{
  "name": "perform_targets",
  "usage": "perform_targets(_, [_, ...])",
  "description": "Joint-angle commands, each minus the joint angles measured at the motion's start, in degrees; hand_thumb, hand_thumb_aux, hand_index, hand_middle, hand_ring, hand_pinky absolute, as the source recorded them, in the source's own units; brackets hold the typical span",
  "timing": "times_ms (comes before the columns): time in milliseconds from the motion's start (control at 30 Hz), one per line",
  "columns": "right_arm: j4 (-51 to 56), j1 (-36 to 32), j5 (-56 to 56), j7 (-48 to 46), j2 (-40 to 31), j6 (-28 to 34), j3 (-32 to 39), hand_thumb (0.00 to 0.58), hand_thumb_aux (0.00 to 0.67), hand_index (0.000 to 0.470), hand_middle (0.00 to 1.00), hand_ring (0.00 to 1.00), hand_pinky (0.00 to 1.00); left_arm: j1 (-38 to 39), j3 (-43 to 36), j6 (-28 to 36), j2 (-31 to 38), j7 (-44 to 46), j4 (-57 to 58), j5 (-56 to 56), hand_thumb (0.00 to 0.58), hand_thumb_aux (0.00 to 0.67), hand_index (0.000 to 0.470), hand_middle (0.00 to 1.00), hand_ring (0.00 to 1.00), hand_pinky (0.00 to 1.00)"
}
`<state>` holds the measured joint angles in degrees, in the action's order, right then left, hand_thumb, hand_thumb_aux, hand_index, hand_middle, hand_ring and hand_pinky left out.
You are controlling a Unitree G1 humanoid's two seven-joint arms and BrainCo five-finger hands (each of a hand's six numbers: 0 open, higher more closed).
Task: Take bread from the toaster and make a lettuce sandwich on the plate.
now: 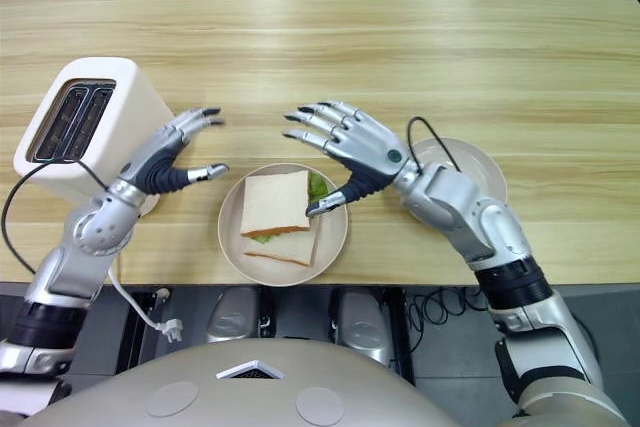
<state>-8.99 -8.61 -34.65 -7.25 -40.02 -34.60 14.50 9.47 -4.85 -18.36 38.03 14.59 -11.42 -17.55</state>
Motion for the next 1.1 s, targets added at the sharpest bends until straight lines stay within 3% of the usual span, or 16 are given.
perform_targets(33, [-2.57, 5.68, 12.35, -10.23, -4.9, -2.1, 2.26, 0.58, 0.67, 0.46, 1.0, 1.0, 1.0, 6.88, 1.84, -2.31, 5.29, 9.71, -5.28, 9.34, 0.58, 0.67, 0.46, 1.0, 1.0, 1.0])
perform_targets(300, [-1.72, 16.22, 23.05, -24.57, -11.4, -2.15, 5.9, 0.58, 0.67, 0.46, 1.0, 1.0, 1.0, 22.34, 5.29, -4.01, 12.9, 22.41, -9.98, 19.24, 0.58, 0.67, 0.46, 1.0, 1.0, 1.0])
perform_targets(400, [-1.83, 18.84, 27.44, -29.08, -12.97, -1.49, 6.93, 0.58, 0.67, 0.46, 1.0, 1.0, 1.0, 24.41, 4.08, -3.28, 13.96, 25.45, -9.66, 18.85, 0.58, 0.67, 0.46, 1.0, 1.0, 1.0])
perform_targets(633, [4.97, 16.69, 24.69, -34.36, -9.38, -0.44, 10.35, 0.58, 0.67, 0.46, 1.0, 1.0, 1.0, 18.71, -3.36, -1.9, 10.56, 27.17, -2.9, 10.87, 0.58, 0.67, 0.46, 1.0, 1.0, 1.0])
perform_targets(1100, [23.27, 3.24, 10.2, -27.12, 3.57, -4.21, 12.86, 0.58, 0.67, 0.46, 1.0, 1.0, 1.0, 0.67, -13.76, -4.27, 2.07, 26.25, 17.08, 1.45, 0.58, 0.67, 0.46, 1.0, 1.0, 1.0])
